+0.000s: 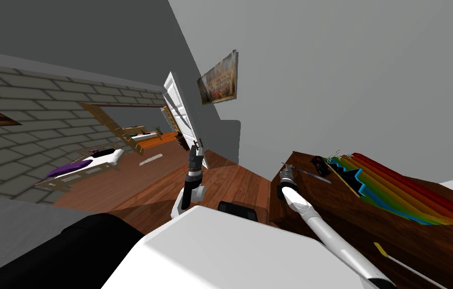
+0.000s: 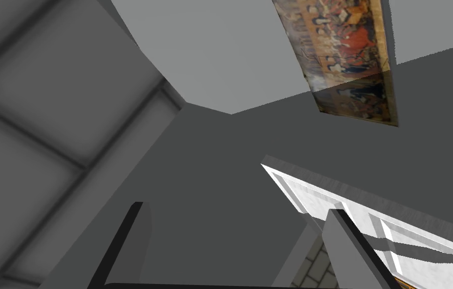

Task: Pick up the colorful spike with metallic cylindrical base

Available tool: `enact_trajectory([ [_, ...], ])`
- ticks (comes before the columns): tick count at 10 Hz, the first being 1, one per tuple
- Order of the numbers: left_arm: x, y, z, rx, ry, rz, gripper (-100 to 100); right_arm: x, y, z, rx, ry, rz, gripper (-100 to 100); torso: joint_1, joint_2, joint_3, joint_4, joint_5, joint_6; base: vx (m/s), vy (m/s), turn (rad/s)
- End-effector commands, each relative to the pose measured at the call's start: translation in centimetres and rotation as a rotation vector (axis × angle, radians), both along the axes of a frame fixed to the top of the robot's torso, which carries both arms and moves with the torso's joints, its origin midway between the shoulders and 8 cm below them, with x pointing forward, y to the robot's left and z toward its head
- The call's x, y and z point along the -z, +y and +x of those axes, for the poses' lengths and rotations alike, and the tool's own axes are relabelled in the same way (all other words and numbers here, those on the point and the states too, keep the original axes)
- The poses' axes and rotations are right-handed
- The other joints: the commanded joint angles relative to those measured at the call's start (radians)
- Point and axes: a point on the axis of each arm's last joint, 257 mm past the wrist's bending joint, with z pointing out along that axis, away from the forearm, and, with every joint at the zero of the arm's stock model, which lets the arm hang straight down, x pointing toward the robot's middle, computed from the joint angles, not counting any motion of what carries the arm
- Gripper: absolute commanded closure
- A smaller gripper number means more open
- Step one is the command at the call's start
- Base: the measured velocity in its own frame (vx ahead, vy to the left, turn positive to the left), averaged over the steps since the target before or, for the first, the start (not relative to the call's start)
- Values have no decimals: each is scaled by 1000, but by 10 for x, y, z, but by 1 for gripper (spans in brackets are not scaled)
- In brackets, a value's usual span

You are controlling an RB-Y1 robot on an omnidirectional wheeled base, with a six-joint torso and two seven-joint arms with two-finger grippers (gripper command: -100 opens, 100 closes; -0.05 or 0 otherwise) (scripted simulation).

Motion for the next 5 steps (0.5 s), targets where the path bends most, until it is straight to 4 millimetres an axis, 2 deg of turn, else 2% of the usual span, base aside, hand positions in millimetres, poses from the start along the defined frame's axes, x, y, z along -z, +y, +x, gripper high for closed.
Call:
enact_trajectory([
  [1, 0, 0, 0, 0, 0, 0, 0, 4, -16, 0, 41, 16, -16, -100, 0, 0, 0, 0, 0, 0, -5, -72, 133],
  [5, 0, 0, 0, 0, 0, 0, 0, 8, -66, -7, 165, 55, -55, -100, -2, 1, 1, 0, 0, 0, -12, -106, 176],
])
